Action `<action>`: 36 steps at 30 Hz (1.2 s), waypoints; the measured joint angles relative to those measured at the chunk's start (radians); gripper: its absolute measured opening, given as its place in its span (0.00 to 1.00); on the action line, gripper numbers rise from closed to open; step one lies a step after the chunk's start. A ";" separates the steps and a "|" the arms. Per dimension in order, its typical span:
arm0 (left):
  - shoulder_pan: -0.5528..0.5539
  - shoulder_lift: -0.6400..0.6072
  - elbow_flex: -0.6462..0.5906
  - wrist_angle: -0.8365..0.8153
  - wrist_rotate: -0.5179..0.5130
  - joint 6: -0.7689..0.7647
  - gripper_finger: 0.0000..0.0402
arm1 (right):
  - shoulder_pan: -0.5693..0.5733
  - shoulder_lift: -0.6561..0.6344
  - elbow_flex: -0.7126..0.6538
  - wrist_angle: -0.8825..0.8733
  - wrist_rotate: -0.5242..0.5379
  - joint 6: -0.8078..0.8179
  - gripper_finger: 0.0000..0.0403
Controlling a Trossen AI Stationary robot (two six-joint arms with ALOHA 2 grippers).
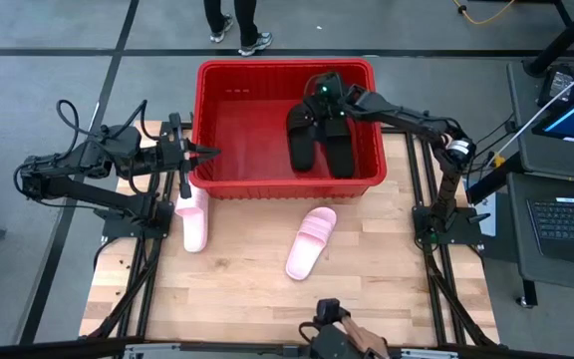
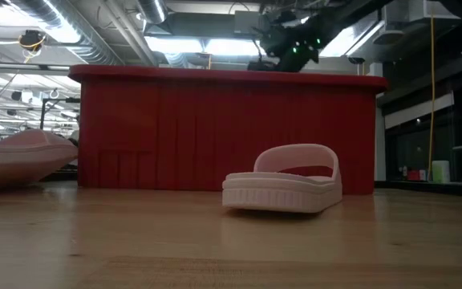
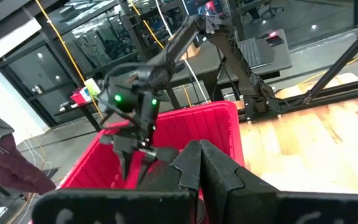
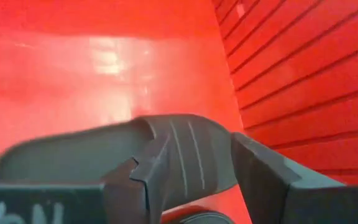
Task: Pick and place slides into bin
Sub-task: Put the left pink slide into the bin
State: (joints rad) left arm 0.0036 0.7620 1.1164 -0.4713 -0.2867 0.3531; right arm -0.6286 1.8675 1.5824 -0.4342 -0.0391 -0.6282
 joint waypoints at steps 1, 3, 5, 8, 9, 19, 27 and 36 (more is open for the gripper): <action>0.000 0.000 0.000 0.000 0.000 0.000 0.00 | 0.007 0.000 0.027 -0.030 0.003 0.014 0.40; 0.000 0.000 0.000 0.000 0.000 0.000 0.00 | 0.022 0.000 0.081 -0.088 0.004 0.019 0.35; 0.000 0.000 0.000 -0.001 0.000 0.000 0.00 | 0.037 0.000 0.135 -0.157 0.017 0.019 0.25; 0.000 0.000 0.000 -0.003 0.000 0.000 0.00 | 0.055 0.000 0.232 -0.263 0.030 0.019 0.06; 0.000 0.000 0.000 -0.004 0.000 0.000 0.00 | 0.061 -0.001 0.260 -0.291 0.030 0.019 0.04; 0.000 0.000 0.000 -0.058 0.000 0.000 0.00 | 0.098 -0.025 0.431 -0.486 0.055 0.125 0.01; 0.000 0.009 0.001 -0.087 -0.001 0.000 0.00 | 0.229 -0.088 0.424 -0.522 0.090 0.274 0.00; 0.000 0.009 0.001 -0.115 0.000 0.000 0.00 | 0.361 -0.088 0.421 -0.539 0.171 0.423 0.00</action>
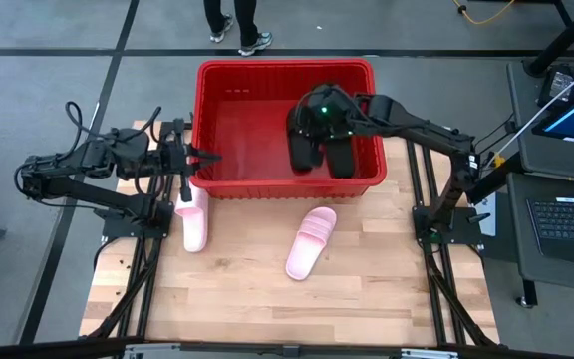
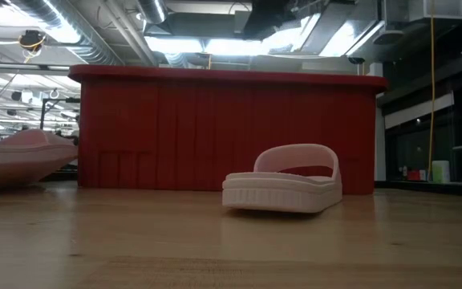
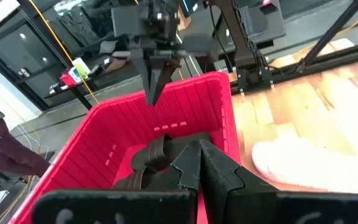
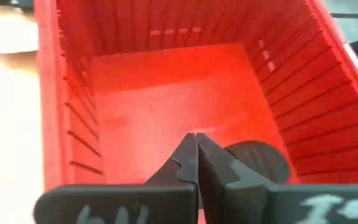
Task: Pick and place slides into bin
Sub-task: Put the left pink slide into the bin
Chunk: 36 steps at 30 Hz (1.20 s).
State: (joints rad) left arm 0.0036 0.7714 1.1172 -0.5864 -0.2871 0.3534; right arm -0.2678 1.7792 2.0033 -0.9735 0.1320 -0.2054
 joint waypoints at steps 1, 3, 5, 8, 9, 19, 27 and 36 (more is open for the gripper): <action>0.000 0.000 0.000 -0.007 0.000 0.000 0.00 | 0.010 -0.001 -0.008 0.002 0.001 0.015 0.00; 0.000 0.000 0.000 -0.008 0.000 0.000 0.00 | 0.028 -0.004 -0.037 0.014 0.002 0.028 0.00; -0.002 0.000 0.000 -0.008 0.014 0.000 0.00 | 0.044 -0.002 -0.072 0.023 0.008 0.046 0.00; -0.003 0.000 0.000 -0.009 0.048 -0.002 0.00 | 0.066 -0.002 -0.136 0.084 0.010 0.055 0.00; -0.003 0.000 0.000 -0.009 0.051 -0.002 0.00 | 0.071 -0.004 -0.154 0.101 0.010 0.070 0.00; -0.003 0.005 0.000 -0.068 0.027 -0.042 0.00 | 0.126 -0.022 -0.190 0.216 0.023 0.076 0.00; -0.068 0.100 0.047 -0.264 -0.139 -0.140 0.00 | 0.144 -0.072 -0.189 0.261 0.037 0.098 0.00; -0.221 0.201 0.144 -0.362 -0.299 -0.383 0.00 | 0.138 -0.185 -0.419 0.300 -0.030 0.115 0.00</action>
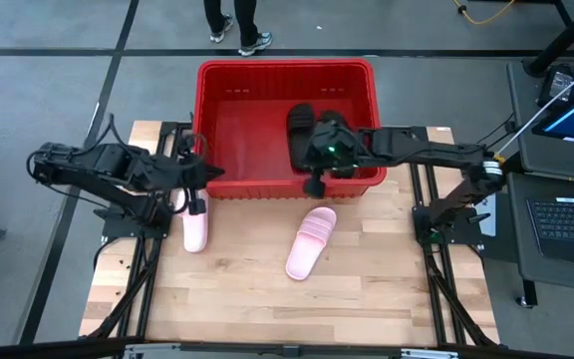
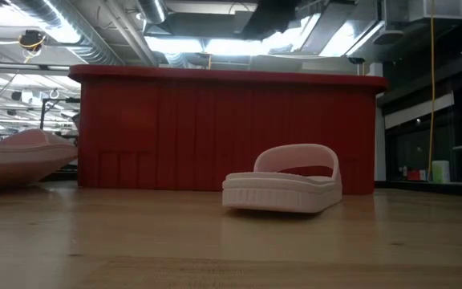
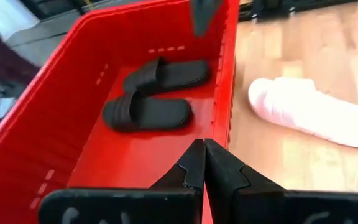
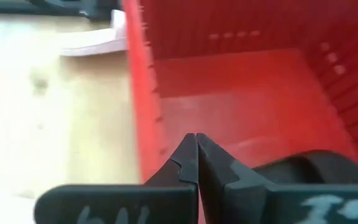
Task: Pick and place slides into bin
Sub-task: Put the left pink slide into the bin
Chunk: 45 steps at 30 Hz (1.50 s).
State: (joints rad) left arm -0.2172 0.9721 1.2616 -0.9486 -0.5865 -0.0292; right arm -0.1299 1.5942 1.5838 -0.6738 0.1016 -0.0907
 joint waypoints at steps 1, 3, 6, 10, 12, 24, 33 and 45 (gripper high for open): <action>-0.015 0.015 0.014 -0.020 -0.026 -0.021 0.00 | -0.005 -0.037 -0.055 0.047 -0.019 0.005 0.00; -0.042 0.047 0.045 -0.064 -0.062 -0.075 0.00 | -0.017 -0.120 -0.162 0.166 -0.035 0.007 0.00; -0.067 0.094 0.104 -0.123 -0.094 -0.156 0.00 | -0.031 -0.241 -0.294 0.283 -0.040 0.004 0.00; -0.078 0.162 0.182 -0.216 -0.096 -0.253 0.00 | -0.038 -0.384 -0.416 0.367 -0.046 -0.001 0.01; -0.078 0.197 0.217 -0.277 -0.088 -0.304 0.00 | -0.039 -0.440 -0.472 0.405 -0.045 -0.022 0.01; -0.117 0.381 0.329 -0.621 0.166 -0.678 0.00 | -0.050 -0.576 -0.714 0.580 -0.045 -0.053 0.02; -0.318 0.435 0.329 -0.623 0.159 -0.897 0.00 | -0.057 -0.594 -0.719 0.610 -0.076 -0.175 0.02; -0.462 0.440 0.171 -0.623 0.120 -1.121 0.00 | -0.080 -0.599 -0.718 0.630 -0.080 -0.205 0.02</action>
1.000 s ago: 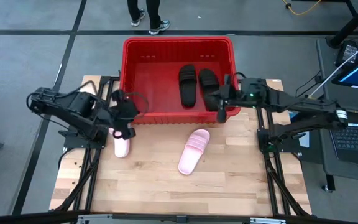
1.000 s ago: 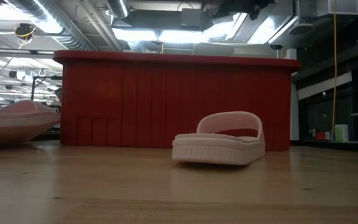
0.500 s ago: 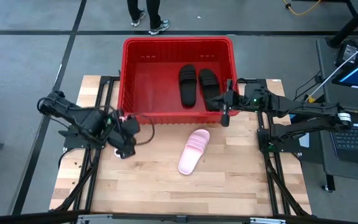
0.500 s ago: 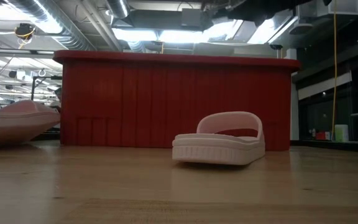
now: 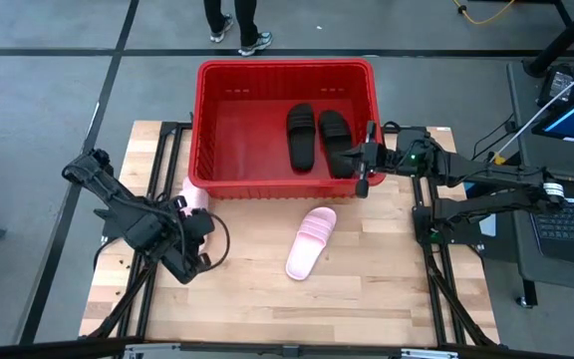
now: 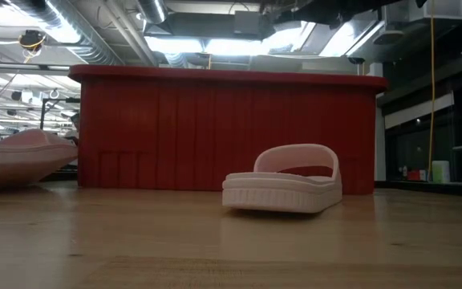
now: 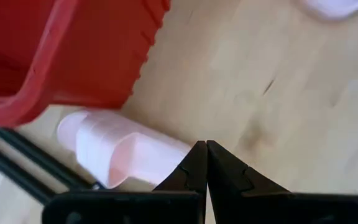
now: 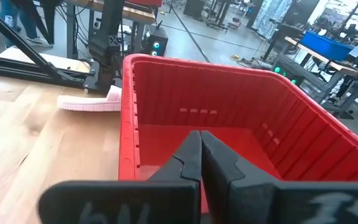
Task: Pick and place slides into bin
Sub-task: Put the left pink slide into the bin
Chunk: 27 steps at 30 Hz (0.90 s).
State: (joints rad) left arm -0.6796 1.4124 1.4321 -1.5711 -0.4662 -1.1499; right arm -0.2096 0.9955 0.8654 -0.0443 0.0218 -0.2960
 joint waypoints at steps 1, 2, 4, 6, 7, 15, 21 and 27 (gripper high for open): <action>0.000 0.000 -0.020 0.000 0.002 0.000 0.00 | 0.000 0.000 0.000 0.002 0.000 0.000 0.02; 0.000 0.000 -0.039 -0.001 0.000 -0.003 0.00 | 0.000 0.000 0.000 0.004 -0.001 0.000 0.02; 0.002 0.000 -0.073 0.000 -0.022 -0.023 0.00 | 0.000 0.000 0.000 0.004 -0.001 0.000 0.02; 0.007 0.000 -0.103 0.000 -0.030 -0.035 0.00 | 0.000 0.000 0.000 0.004 -0.001 0.005 0.02; 0.009 0.000 -0.115 0.000 -0.030 -0.036 0.00 | 0.000 0.000 0.000 0.005 -0.001 0.010 0.02; 0.022 -0.001 -0.189 0.000 -0.105 -0.174 0.00 | 0.000 0.000 0.000 0.006 -0.001 0.025 0.02; 0.034 -0.008 -0.209 0.001 -0.063 -0.258 0.04 | 0.001 0.000 0.000 0.006 -0.001 0.025 0.02; 0.041 -0.008 -0.218 0.000 -0.040 -0.277 0.13 | 0.001 0.001 0.001 0.003 -0.001 0.022 0.02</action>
State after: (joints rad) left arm -0.6388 1.4040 1.2144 -1.5708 -0.5060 -1.4273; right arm -0.2089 0.9962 0.8661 -0.0418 0.0208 -0.2735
